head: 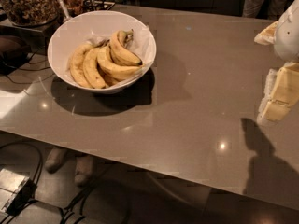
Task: Pick banana from white bowl
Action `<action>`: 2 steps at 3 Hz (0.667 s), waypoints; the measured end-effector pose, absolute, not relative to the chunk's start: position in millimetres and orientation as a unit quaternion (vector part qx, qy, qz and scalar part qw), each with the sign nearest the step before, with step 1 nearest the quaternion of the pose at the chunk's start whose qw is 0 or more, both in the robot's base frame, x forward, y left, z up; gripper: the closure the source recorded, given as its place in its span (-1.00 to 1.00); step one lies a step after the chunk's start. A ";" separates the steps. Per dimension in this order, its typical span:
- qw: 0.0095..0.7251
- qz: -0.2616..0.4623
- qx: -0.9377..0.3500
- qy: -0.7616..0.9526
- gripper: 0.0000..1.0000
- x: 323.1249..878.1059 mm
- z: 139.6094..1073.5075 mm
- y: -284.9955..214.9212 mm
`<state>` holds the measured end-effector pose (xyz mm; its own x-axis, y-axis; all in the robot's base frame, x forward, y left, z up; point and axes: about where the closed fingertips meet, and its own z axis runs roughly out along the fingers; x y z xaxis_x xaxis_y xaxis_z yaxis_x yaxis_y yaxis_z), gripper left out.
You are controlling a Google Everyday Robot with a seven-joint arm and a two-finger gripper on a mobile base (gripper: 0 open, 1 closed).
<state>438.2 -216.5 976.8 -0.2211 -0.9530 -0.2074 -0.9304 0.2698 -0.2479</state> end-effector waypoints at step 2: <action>0.159 -0.046 -0.602 0.782 -1.00 440.5 979.3 -213.6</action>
Offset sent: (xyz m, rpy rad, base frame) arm 0.0047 0.0053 0.0001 -0.0401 -0.0004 -0.0157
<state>440.5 -213.6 979.3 -0.2258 -0.9547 -0.1938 -0.9257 0.2722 -0.2625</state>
